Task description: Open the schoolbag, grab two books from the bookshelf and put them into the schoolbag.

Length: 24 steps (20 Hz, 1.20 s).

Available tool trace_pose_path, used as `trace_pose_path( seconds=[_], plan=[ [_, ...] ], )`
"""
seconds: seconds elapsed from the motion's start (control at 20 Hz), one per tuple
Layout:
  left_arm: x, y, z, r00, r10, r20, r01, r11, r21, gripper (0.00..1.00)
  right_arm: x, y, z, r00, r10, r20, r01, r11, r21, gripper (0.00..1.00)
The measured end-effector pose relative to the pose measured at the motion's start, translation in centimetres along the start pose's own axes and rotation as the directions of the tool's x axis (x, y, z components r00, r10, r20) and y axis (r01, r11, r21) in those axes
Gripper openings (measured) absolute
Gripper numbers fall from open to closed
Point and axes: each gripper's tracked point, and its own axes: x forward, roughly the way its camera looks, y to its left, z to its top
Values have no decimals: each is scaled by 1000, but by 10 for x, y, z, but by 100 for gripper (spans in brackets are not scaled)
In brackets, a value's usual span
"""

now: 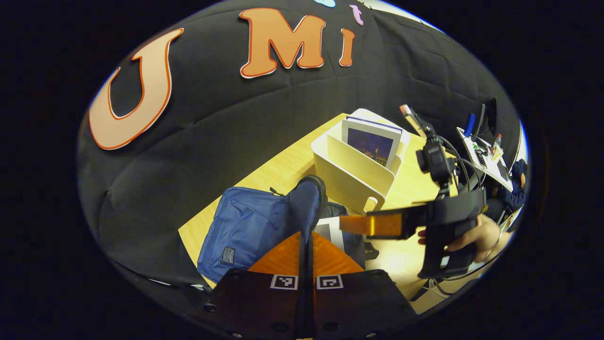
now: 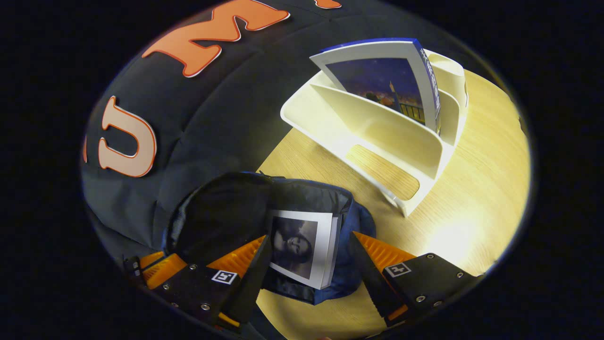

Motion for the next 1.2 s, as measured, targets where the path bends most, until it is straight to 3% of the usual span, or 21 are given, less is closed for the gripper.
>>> trace_pose_path(
  seconds=[0.2,0.45,0.6,0.75,0.95,1.2],
  plan=[
    [2,0,-1,1000,-3,0,3,1000,-11,1,-40,-21,20,1000,-9,11,10,995,-98,97],
    [5,-1,-4,1000,-2,0,2,1000,-29,0,-92,-70,53,994,-103,36,109,960,-260,97],
    [5,-2,-4,1000,0,-6,0,999,-39,0,-126,-95,87,980,-175,93,198,907,-373,97],
    [11,-5,-6,1000,-6,-14,5,998,-58,0,-157,-102,130,957,-236,165,288,818,-498,97],
    [20,-8,-12,999,-17,-28,14,996,-91,0,-173,-78,181,954,-240,181,300,722,-624,98],
    [28,-7,-17,999,-15,-31,11,991,-132,1,-142,-46,215,960,-266,91,248,645,-723,98]
  ],
)
